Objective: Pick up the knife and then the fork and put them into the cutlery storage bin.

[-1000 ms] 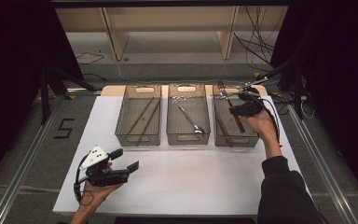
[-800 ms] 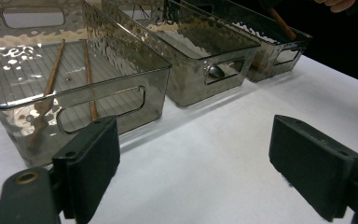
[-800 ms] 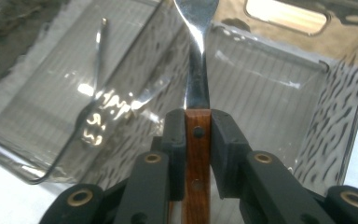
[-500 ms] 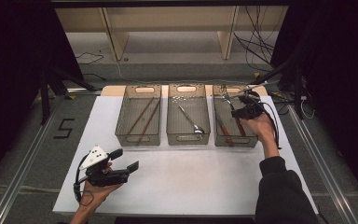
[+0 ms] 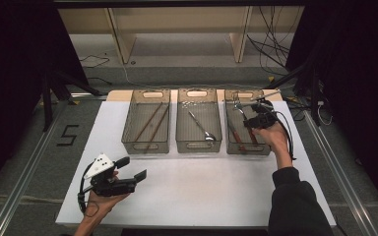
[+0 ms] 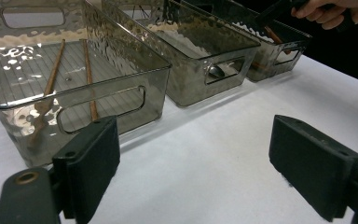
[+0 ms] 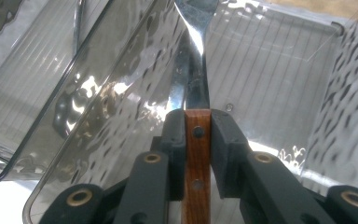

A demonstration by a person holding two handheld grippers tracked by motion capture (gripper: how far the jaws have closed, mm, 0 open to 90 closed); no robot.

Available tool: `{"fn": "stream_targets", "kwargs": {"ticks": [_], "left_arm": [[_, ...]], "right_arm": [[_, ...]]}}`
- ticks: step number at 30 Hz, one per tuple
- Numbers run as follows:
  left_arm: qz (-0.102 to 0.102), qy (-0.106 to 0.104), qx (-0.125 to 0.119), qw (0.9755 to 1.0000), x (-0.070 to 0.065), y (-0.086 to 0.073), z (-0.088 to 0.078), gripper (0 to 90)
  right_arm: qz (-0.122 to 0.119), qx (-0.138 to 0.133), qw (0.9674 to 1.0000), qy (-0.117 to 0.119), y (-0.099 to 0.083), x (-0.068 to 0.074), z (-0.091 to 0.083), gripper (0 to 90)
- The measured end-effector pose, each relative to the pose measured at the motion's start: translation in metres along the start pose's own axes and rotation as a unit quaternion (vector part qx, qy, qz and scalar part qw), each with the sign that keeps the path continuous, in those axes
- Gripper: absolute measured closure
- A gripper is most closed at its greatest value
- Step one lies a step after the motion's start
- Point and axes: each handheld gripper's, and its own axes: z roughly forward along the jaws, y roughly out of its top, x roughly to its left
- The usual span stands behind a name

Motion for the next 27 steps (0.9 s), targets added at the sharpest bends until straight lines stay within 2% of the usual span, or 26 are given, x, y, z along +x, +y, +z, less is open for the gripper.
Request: {"fn": "stream_targets", "kwargs": {"ticks": [16, 21, 23, 27], "left_arm": [[0.0, -0.001, 0.0, 1.0, 0.0, 0.0, 0.0, 15.7], [0.0, 0.0, 0.001, 1.0, 0.0, 0.0, 0.0, 15.7], [0.0, 0.0, 0.001, 1.0, 0.0, 0.0, 0.0, 15.7], [0.0, 0.0, 0.001, 1.0, 0.0, 0.0, 0.0, 15.7]], "right_arm": [[0.008, 0.015, 0.9998, 0.005, -0.006, 0.002, 0.009, 77.1], [0.011, 0.021, 0.9996, 0.015, -0.006, 0.004, 0.01, 76.5], [0.012, 0.027, 0.9994, 0.016, -0.006, 0.006, 0.011, 73.6], [0.013, 0.02, 0.9995, 0.022, -0.004, 0.008, 0.008, 70.1]]}}
